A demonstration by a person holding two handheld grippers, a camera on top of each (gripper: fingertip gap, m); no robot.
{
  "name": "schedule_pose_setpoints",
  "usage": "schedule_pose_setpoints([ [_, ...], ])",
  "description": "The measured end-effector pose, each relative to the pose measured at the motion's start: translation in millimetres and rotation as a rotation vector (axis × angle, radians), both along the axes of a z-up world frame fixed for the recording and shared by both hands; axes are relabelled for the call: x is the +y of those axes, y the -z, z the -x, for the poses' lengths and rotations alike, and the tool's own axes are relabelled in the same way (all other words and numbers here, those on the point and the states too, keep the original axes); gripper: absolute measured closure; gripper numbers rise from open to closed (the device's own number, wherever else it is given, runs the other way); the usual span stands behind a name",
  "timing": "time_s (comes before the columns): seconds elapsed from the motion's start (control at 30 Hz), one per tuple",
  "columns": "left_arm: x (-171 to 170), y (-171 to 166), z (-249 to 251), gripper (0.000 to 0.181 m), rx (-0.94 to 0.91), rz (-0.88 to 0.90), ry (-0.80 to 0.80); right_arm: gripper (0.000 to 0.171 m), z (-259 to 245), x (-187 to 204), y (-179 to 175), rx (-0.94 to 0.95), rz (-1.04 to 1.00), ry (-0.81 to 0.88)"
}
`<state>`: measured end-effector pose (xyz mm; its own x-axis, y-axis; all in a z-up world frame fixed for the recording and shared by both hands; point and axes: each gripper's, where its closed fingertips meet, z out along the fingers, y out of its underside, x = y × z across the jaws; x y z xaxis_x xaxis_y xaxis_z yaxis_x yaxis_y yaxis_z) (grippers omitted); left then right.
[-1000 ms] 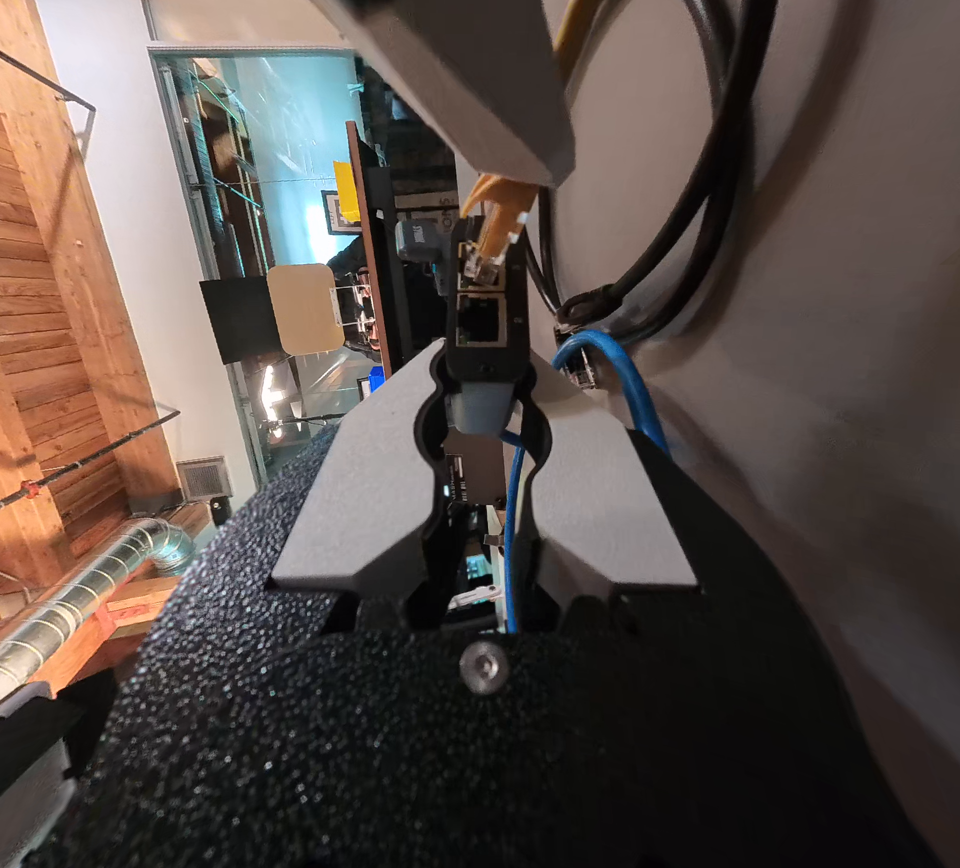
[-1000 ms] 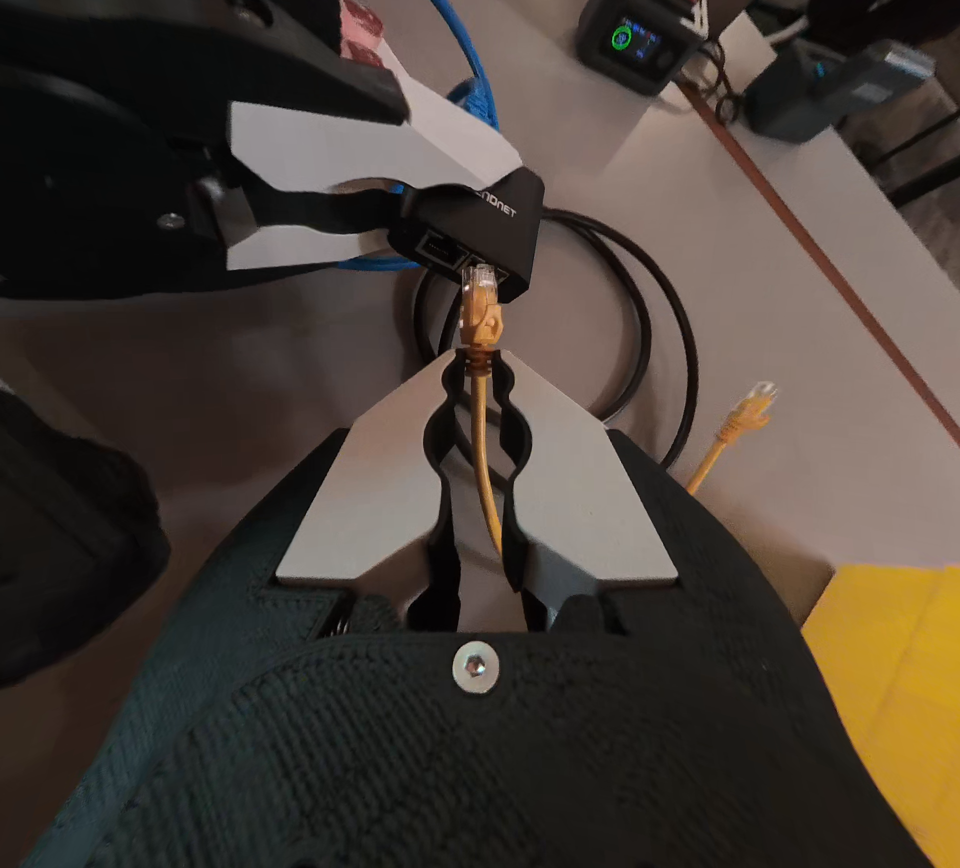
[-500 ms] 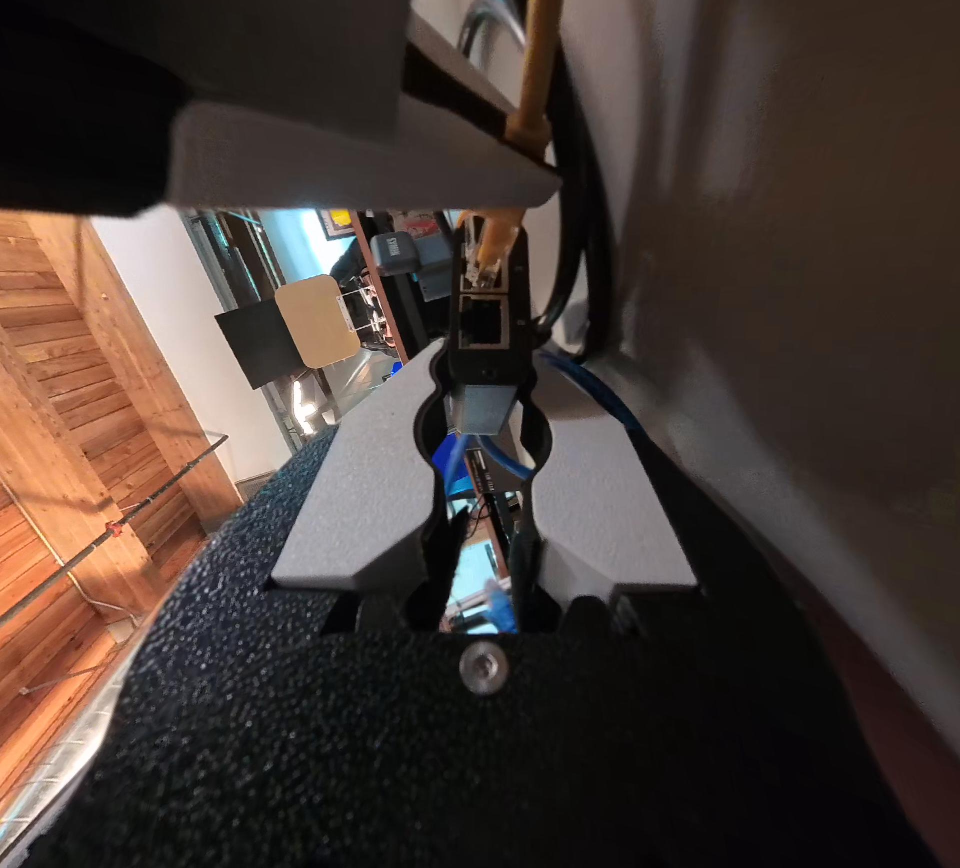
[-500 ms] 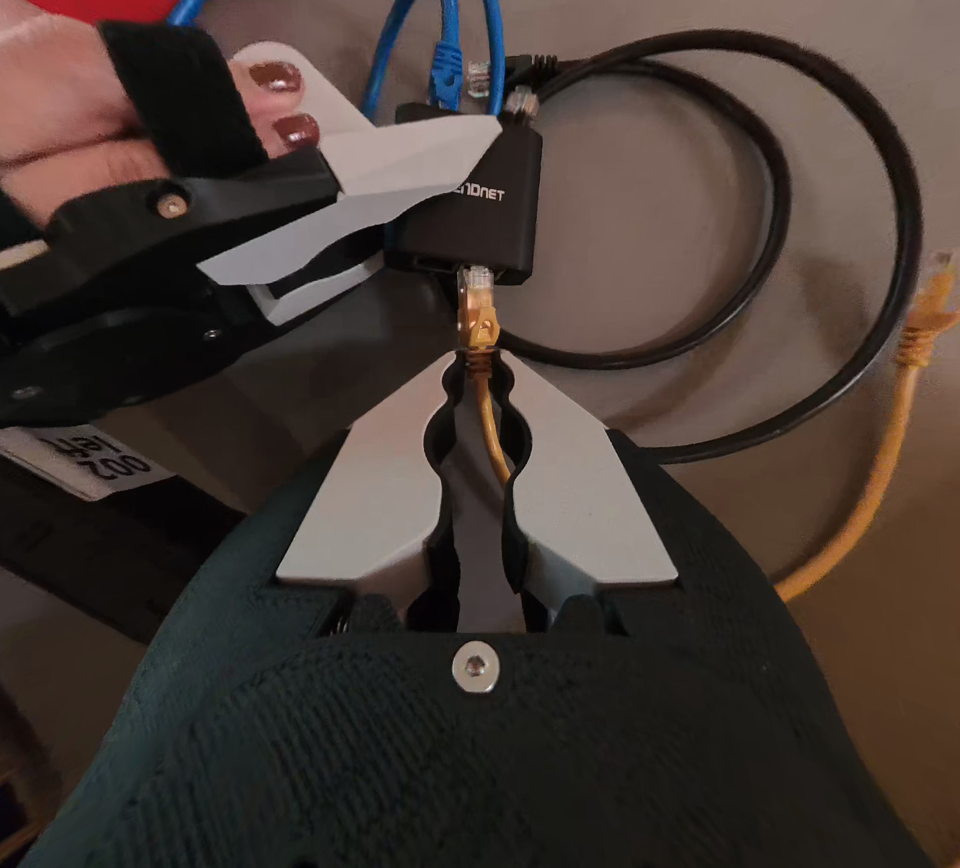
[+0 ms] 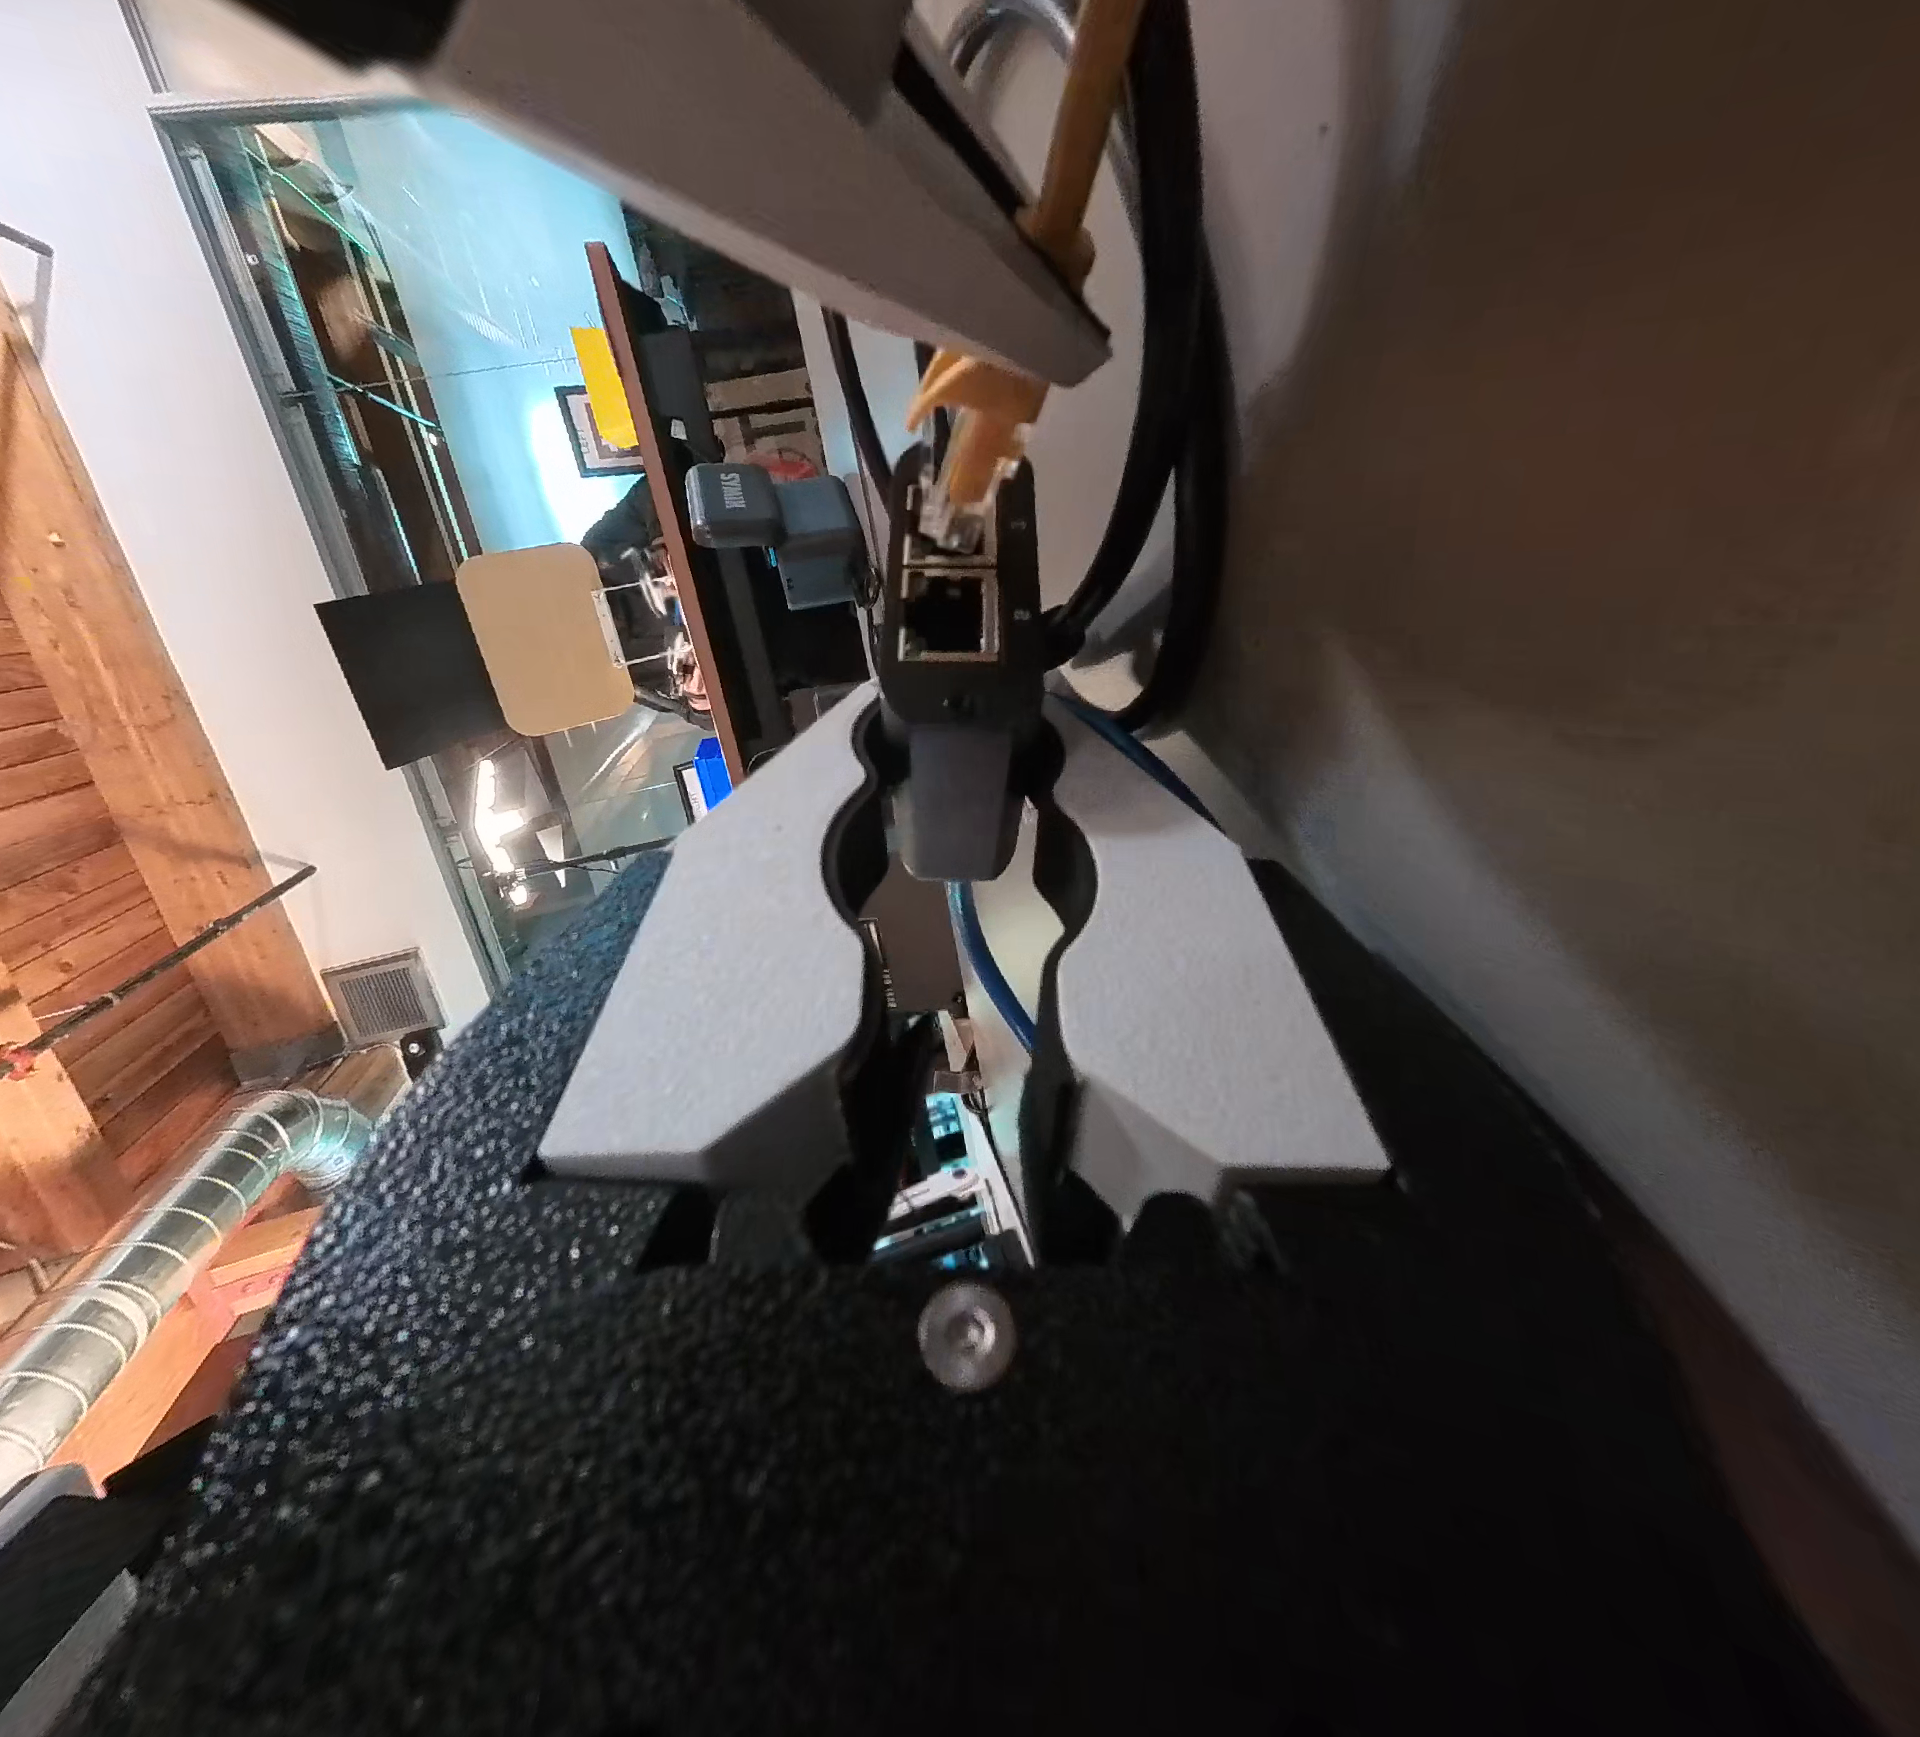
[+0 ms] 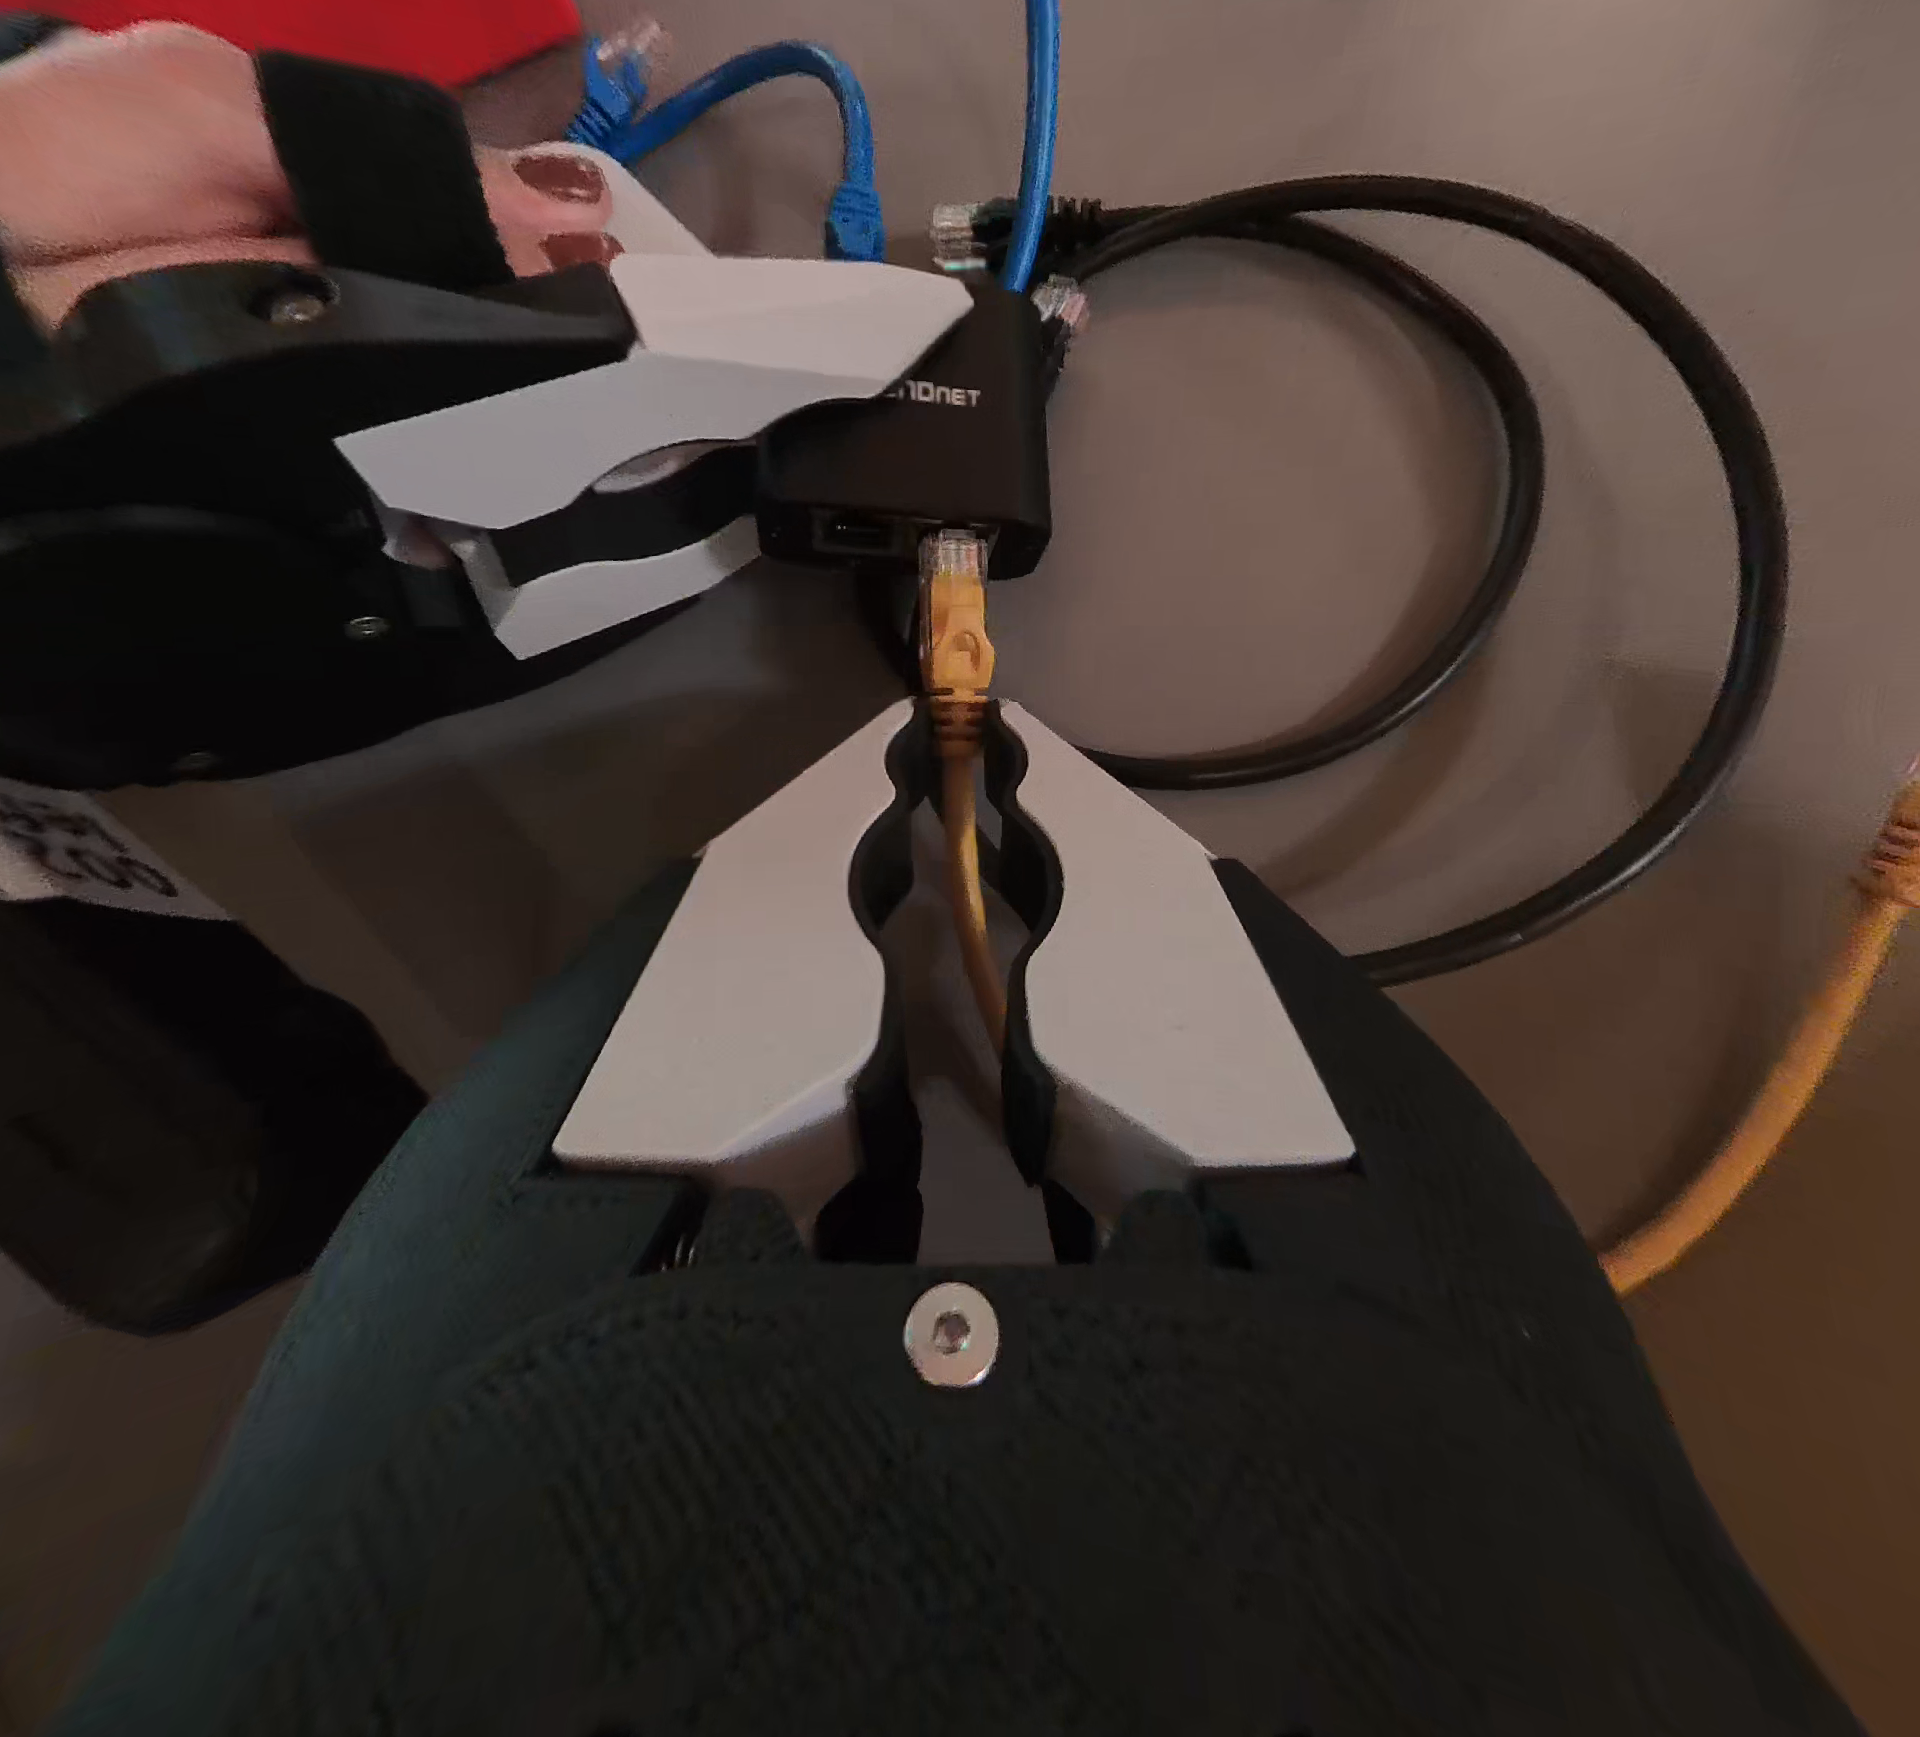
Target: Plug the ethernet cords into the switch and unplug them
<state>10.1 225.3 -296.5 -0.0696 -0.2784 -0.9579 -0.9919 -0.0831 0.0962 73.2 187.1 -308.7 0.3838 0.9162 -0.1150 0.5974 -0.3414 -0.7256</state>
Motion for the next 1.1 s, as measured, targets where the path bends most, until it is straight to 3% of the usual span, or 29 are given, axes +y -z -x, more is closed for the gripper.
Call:
schedule_pose_setpoints([
  [0.13,0,1,-1,0.160,0.048,-0.004,-0.001,0.163,-1,0,3,-0.069,-0.022,0.039],
  [0.4,-3,3,-6,0.160,0.094,-0.014,0.030,0.163,1,-2,-2,0.026,0.063,0.028],
  [0.67,-12,9,-16,0.160,-0.095,0.046,0.212,0.163,2,0,-2,0.058,0.005,-0.064],
  [1.1,-15,10,-10,0.160,-0.228,0.090,0.282,0.163,10,1,-11,0.119,-0.091,-0.173],
])
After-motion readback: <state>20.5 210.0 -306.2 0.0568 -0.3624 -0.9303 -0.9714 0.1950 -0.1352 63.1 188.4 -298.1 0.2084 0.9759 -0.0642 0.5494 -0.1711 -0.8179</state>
